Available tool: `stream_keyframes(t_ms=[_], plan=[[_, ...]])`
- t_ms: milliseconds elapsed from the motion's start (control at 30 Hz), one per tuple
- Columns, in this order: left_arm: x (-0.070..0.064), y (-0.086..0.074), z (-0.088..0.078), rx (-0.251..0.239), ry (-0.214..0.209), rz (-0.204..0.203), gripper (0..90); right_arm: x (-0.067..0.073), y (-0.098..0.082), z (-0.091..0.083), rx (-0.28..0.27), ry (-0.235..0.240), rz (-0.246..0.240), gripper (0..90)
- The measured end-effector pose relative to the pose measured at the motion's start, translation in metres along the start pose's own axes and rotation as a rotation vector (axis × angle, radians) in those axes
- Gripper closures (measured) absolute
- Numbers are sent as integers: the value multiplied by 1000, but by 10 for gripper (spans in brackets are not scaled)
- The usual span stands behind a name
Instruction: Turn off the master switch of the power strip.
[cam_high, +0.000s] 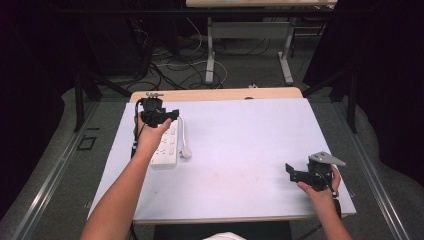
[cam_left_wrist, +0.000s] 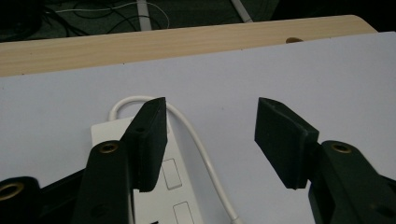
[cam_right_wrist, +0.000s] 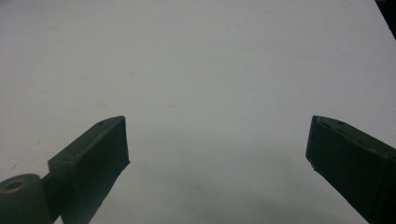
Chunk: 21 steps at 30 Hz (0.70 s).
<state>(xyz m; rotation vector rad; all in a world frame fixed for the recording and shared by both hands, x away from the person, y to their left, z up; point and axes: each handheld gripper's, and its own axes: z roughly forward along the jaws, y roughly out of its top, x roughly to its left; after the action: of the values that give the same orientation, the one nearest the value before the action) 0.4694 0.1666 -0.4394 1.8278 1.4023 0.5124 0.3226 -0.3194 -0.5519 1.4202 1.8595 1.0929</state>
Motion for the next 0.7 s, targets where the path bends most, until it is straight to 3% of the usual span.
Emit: stream_keyframes(t_ms=[700], plan=[[-2, 10, 26, 24, 53, 13, 642, -1, 1, -1, 1, -1, -4, 54]])
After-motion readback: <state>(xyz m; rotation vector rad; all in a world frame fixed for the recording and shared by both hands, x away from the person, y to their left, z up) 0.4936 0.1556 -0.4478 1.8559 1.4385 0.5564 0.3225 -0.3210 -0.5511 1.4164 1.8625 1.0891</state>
